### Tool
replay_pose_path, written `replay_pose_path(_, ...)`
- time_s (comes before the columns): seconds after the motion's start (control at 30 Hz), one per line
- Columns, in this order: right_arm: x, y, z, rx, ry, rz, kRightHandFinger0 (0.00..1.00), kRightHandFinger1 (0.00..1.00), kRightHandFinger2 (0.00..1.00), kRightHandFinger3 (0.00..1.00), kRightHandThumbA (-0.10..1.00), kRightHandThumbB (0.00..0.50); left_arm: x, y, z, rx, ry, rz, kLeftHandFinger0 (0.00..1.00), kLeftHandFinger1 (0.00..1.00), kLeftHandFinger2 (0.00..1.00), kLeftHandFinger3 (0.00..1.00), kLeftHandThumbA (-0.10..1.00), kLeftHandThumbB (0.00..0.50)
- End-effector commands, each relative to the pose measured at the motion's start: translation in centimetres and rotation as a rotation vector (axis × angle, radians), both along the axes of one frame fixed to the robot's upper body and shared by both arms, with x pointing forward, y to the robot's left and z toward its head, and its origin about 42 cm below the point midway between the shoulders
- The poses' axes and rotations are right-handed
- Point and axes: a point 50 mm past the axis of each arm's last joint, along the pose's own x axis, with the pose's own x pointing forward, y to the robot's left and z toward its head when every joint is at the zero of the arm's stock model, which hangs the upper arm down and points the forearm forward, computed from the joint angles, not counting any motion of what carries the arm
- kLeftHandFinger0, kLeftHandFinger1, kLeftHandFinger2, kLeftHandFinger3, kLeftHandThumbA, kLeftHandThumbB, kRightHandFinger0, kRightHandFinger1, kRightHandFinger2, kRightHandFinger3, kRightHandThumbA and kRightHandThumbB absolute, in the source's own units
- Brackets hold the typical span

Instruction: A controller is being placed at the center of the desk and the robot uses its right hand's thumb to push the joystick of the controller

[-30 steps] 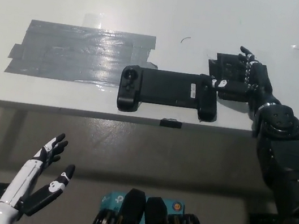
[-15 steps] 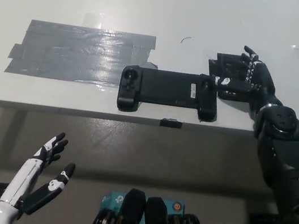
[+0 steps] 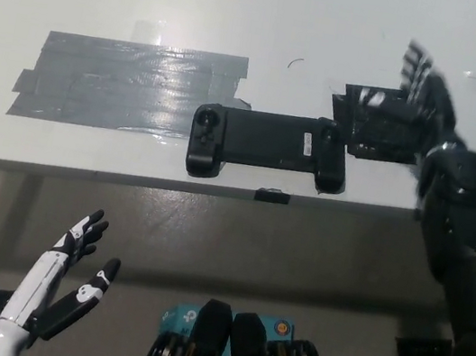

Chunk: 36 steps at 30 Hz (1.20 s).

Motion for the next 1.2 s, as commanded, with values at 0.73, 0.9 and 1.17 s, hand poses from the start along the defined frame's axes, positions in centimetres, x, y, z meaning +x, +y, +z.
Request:
replay_pose_path(0.73, -20.8, 2.2, 12.9, -0.151, -0.822, 0.241, 1.0, 1.0, 1.0, 1.0, 1.0, 0.331, 3.1, 0.4, 3.3, 0.042, -0.112, -0.029, 1.0, 1.0, 1.0, 1.0, 0.63, 0.068)
replay_pose_path(0.9, -23.3, 1.8, 7.6, -0.265, -0.744, 0.27, 1.0, 1.0, 1.0, 1.0, 1.0, 0.289, 3.9, -0.1, 3.7, 0.02, -0.121, -0.038, 1.0, 1.0, 1.0, 1.0, 0.62, 0.059)
replay_pose_path(1.17, -23.5, 1.5, -0.6, -0.231, -0.466, 0.288, 1.0, 1.0, 1.0, 1.0, 1.0, 0.275, 4.0, -0.2, 3.6, 0.025, -0.118, -0.042, 1.0, 1.0, 1.0, 1.0, 0.64, 0.059)
